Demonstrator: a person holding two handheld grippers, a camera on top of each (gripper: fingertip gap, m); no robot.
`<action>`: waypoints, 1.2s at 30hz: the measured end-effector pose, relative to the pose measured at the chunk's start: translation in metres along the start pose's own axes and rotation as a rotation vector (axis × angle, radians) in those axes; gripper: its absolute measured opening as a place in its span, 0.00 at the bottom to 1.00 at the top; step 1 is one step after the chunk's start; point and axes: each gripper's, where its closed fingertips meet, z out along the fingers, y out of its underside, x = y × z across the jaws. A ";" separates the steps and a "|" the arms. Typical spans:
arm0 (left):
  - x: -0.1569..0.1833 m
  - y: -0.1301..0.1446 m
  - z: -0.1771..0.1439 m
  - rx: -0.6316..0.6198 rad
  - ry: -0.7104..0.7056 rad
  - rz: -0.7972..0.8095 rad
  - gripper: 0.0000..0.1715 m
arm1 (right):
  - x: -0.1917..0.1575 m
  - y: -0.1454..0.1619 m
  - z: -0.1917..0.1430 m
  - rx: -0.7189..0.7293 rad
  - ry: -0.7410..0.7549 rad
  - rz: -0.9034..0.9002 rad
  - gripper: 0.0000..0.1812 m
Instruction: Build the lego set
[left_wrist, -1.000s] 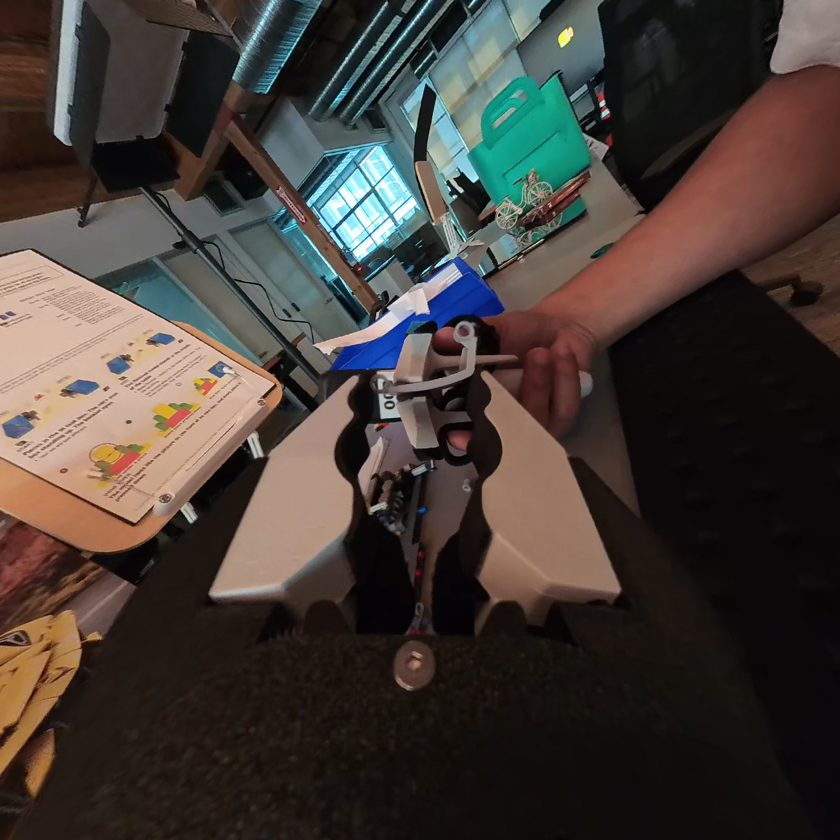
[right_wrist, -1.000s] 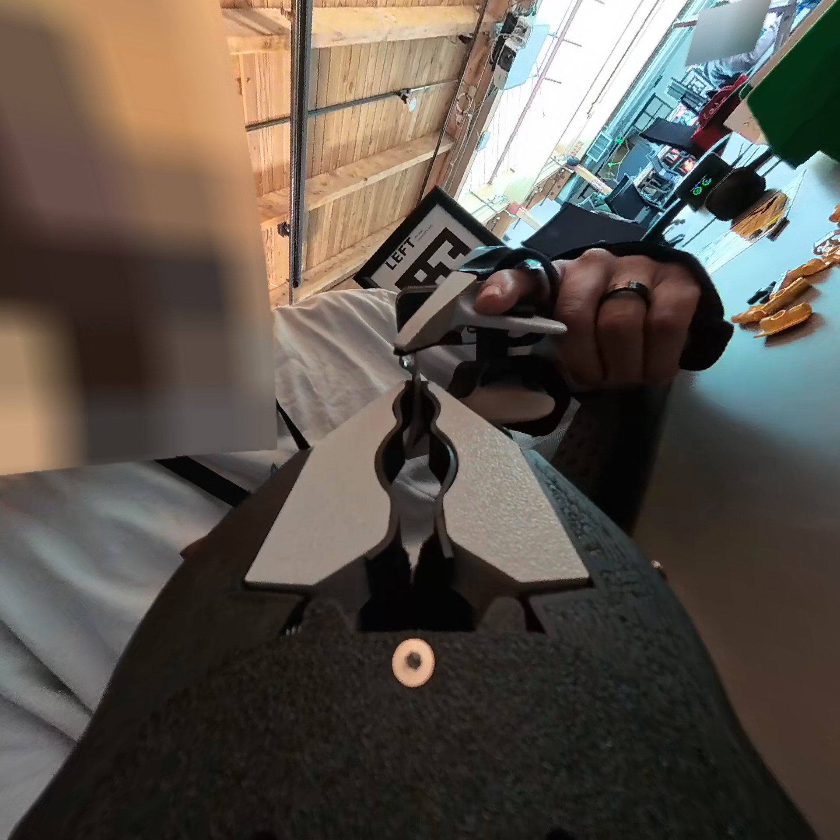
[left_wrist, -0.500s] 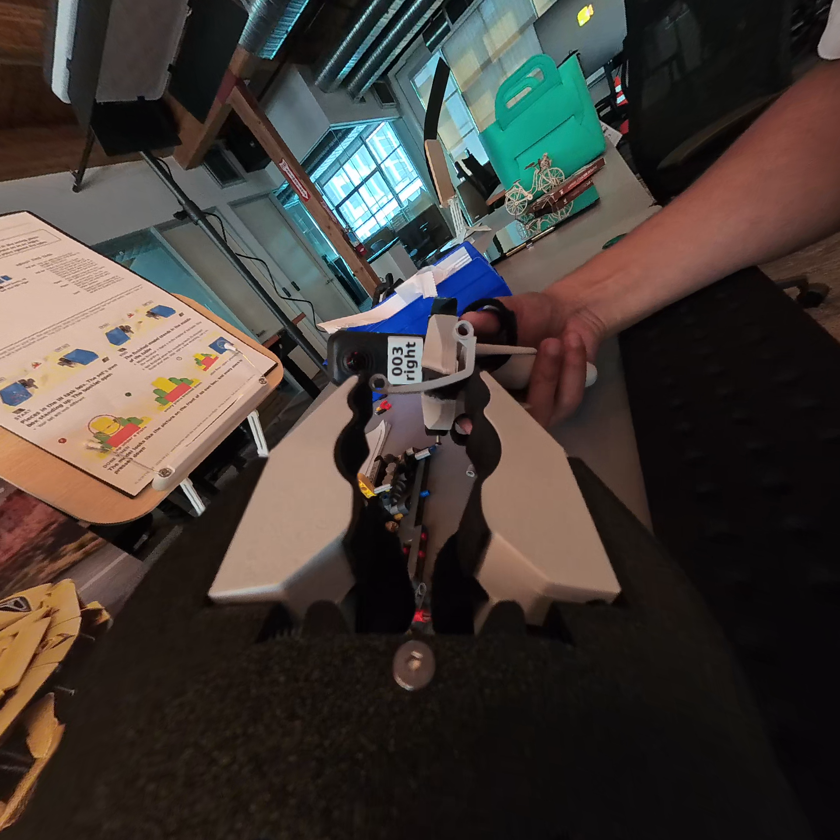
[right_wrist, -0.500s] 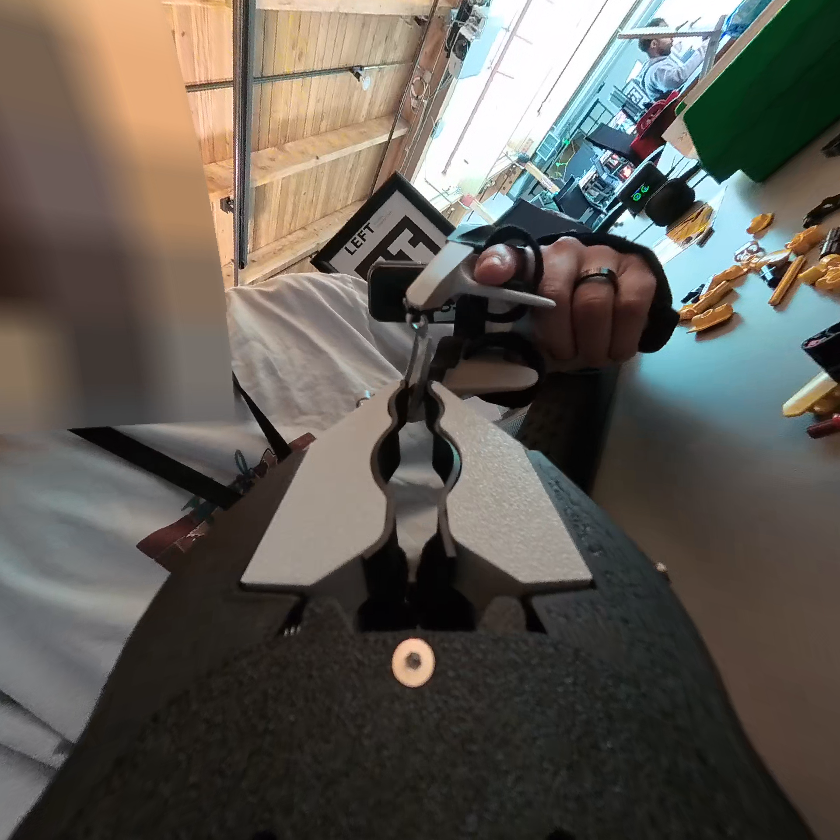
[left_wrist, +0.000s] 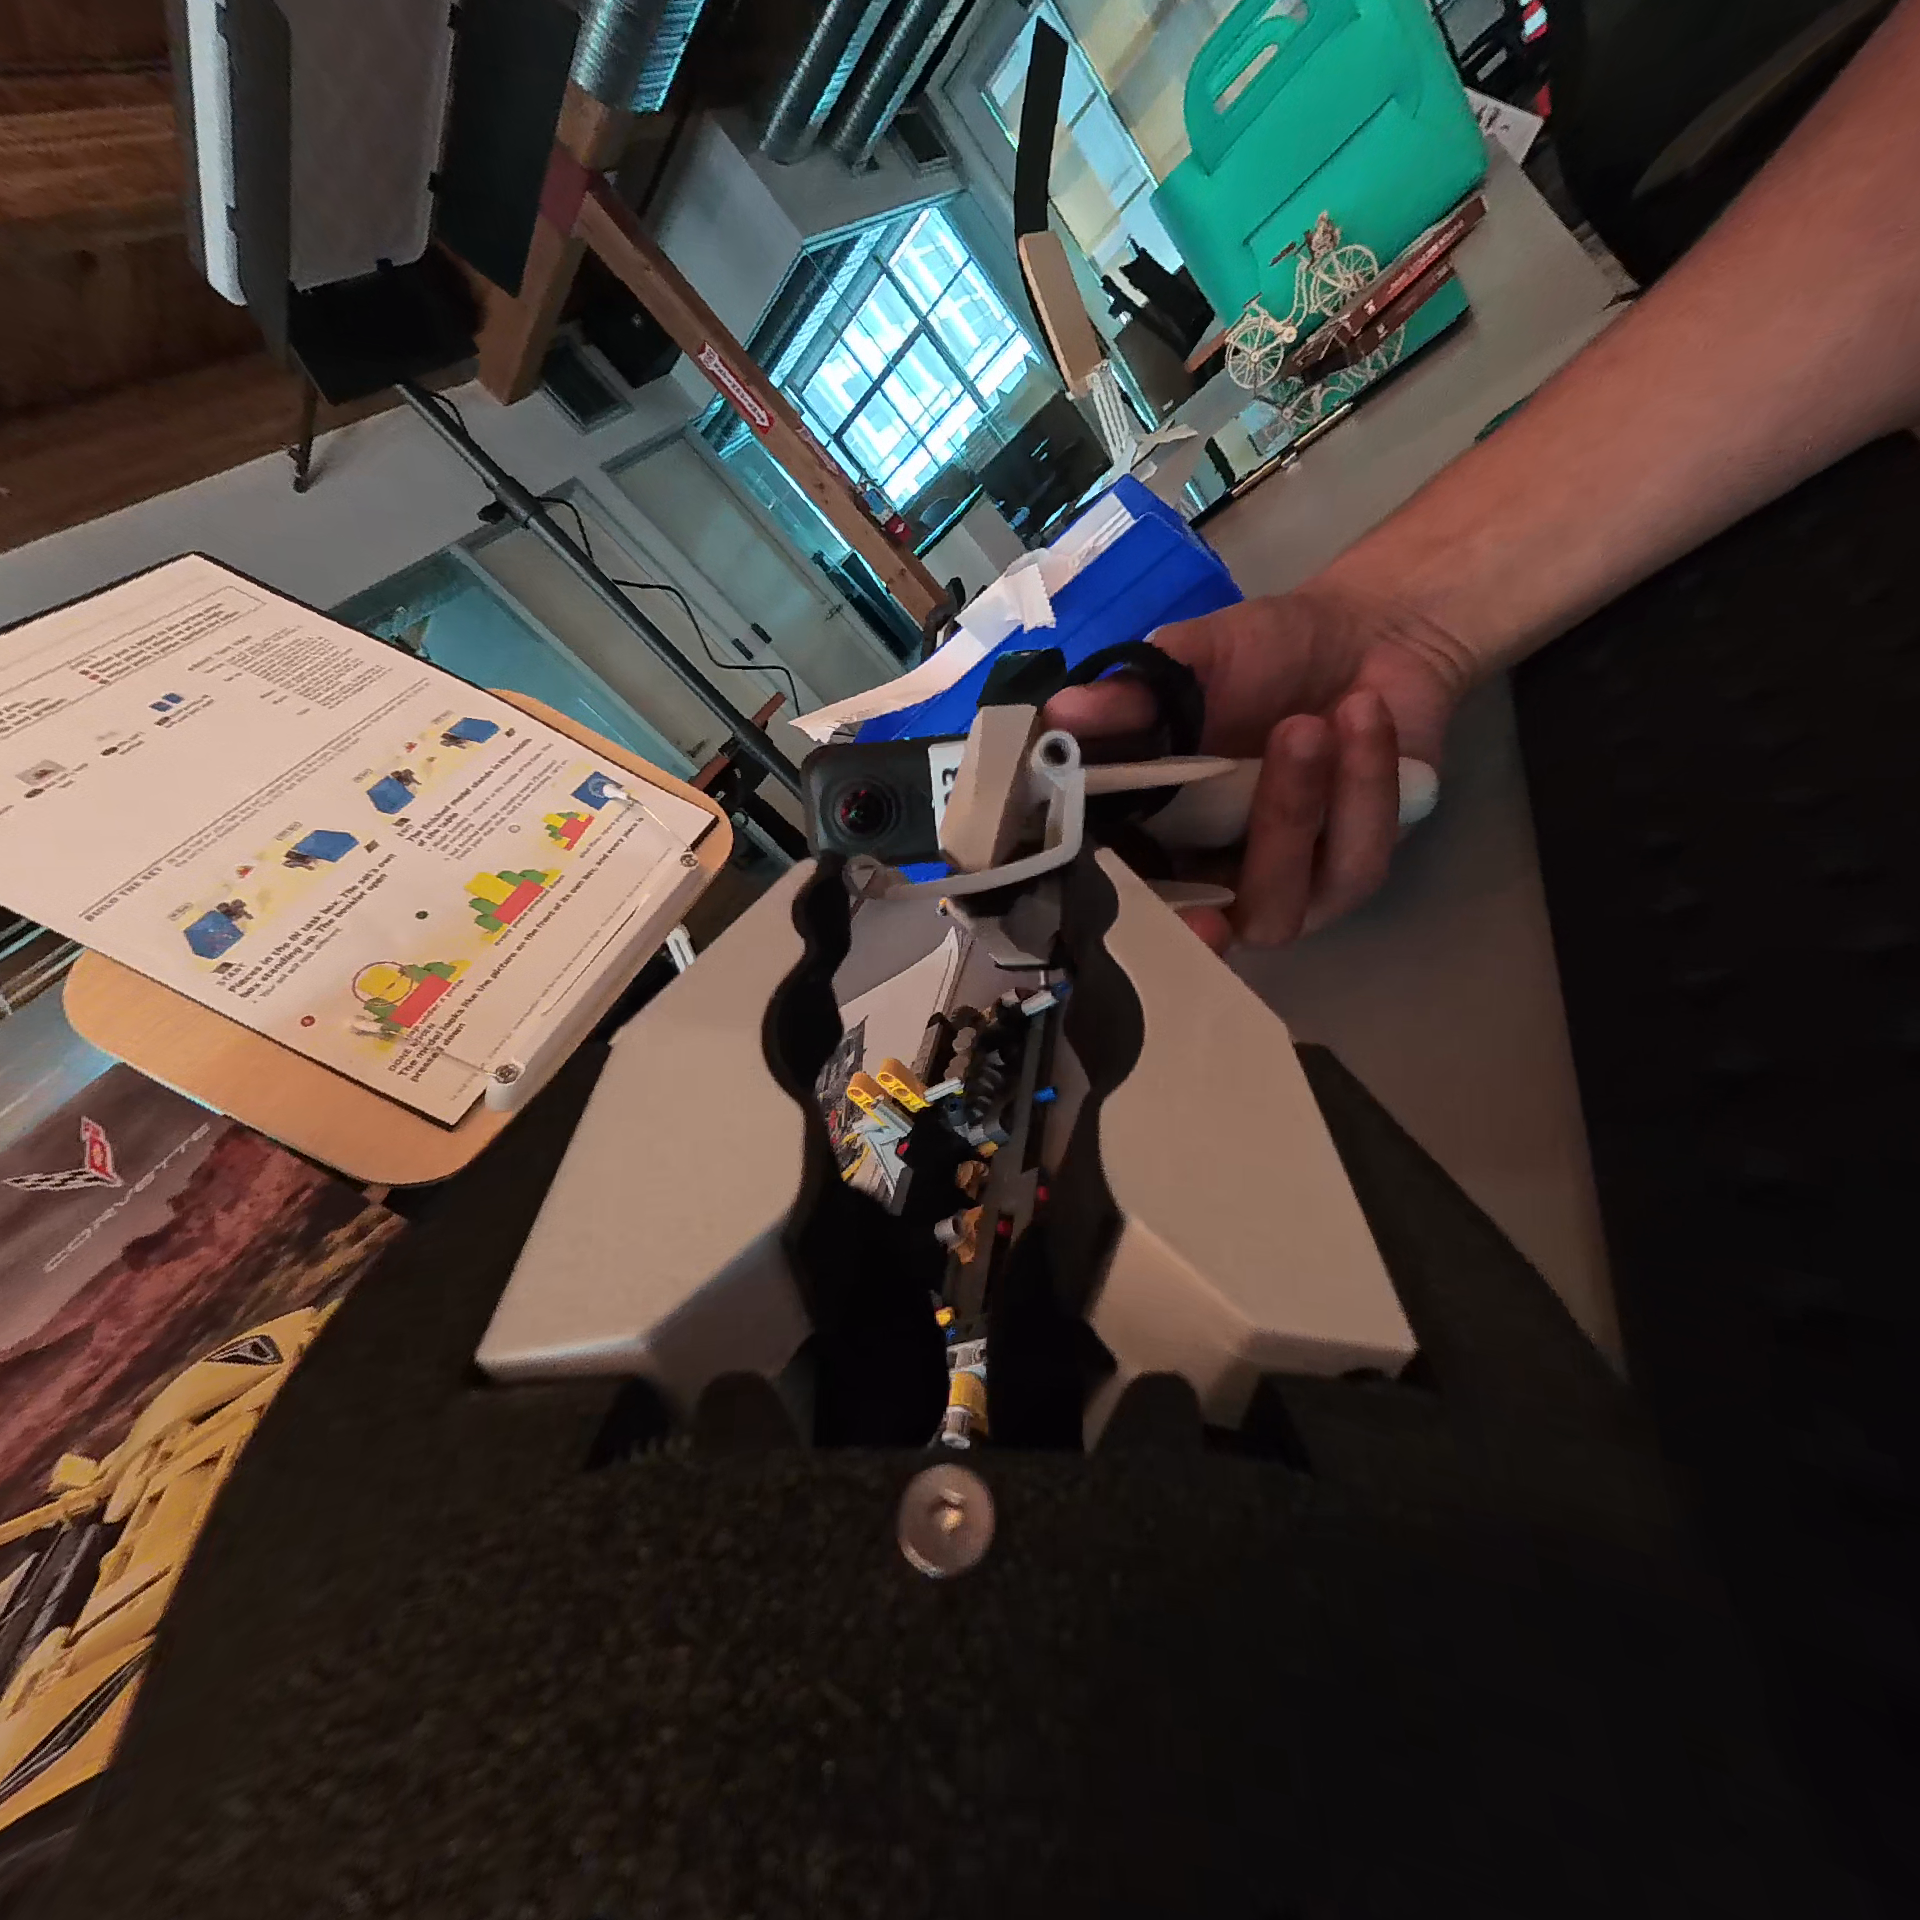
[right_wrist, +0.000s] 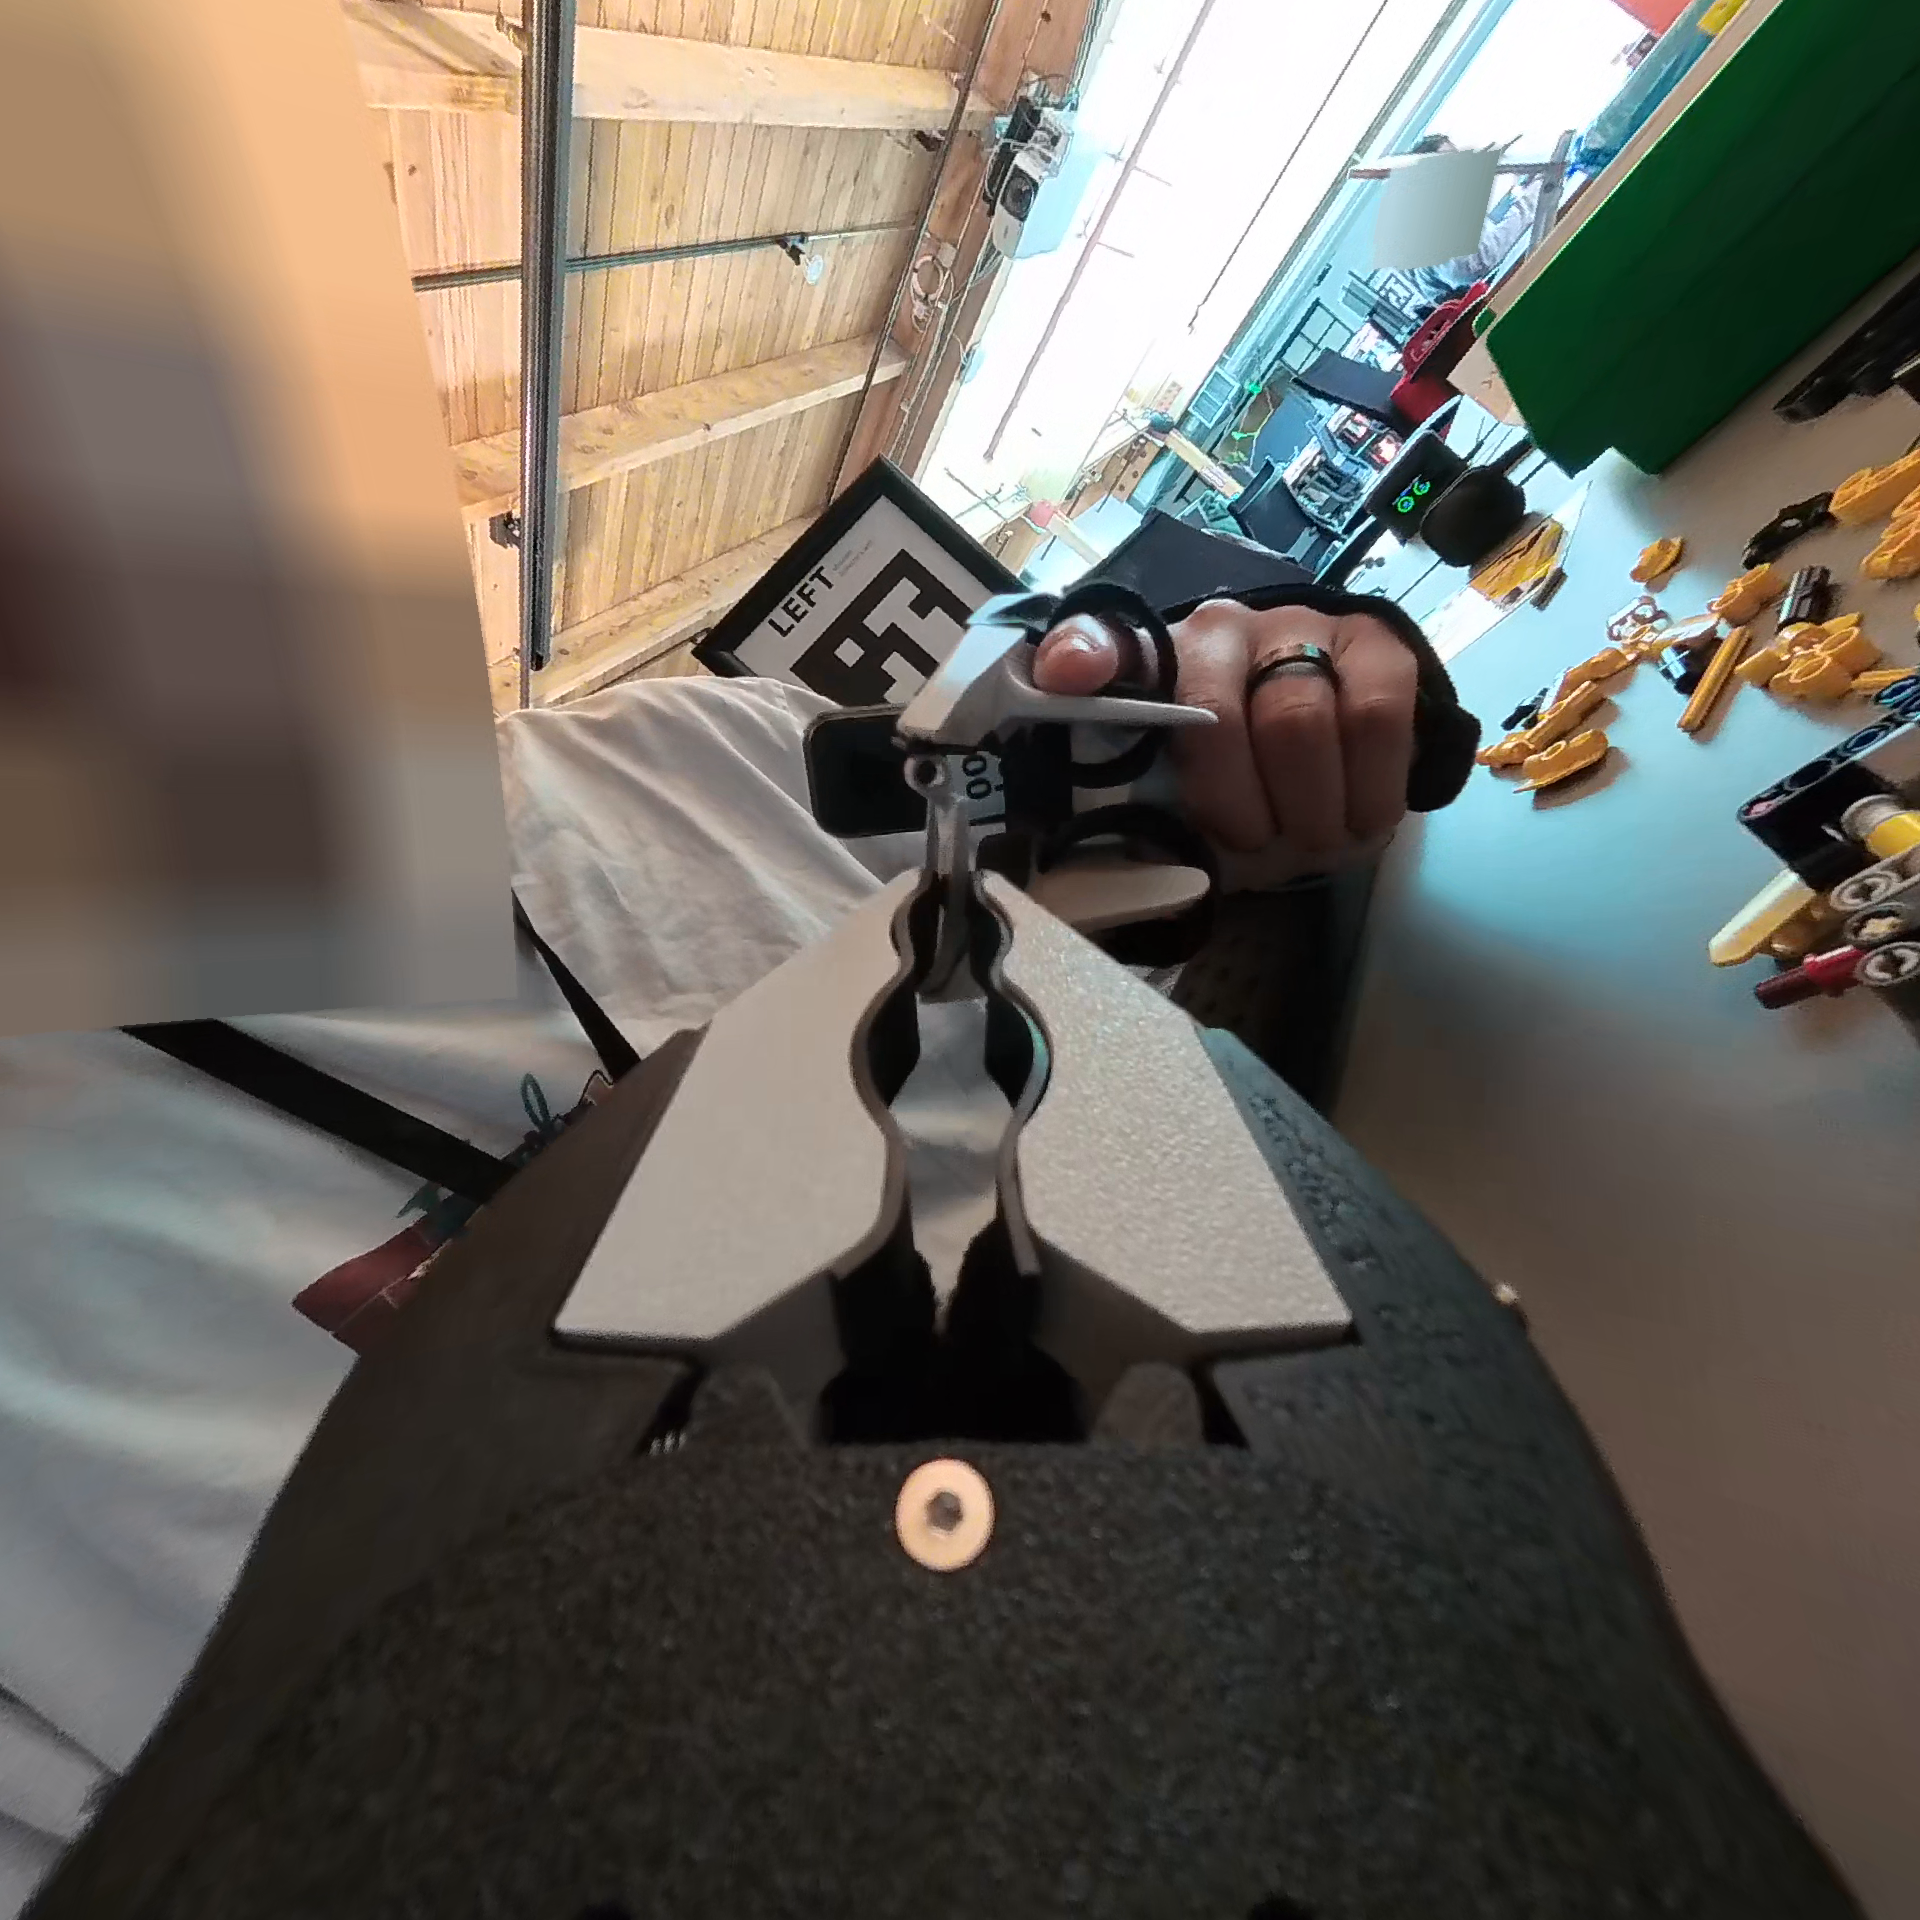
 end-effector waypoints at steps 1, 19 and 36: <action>-0.001 0.001 0.000 -0.010 -0.005 0.004 0.22 | 0.001 -0.001 -0.001 0.004 0.009 -0.002 0.02; 0.003 0.011 0.003 -0.068 -0.001 0.023 0.22 | 0.012 -0.013 -0.013 0.065 0.137 -0.069 0.01; 0.009 0.003 0.002 -0.017 0.029 0.022 0.21 | 0.000 0.002 0.000 -0.003 -0.009 0.029 0.01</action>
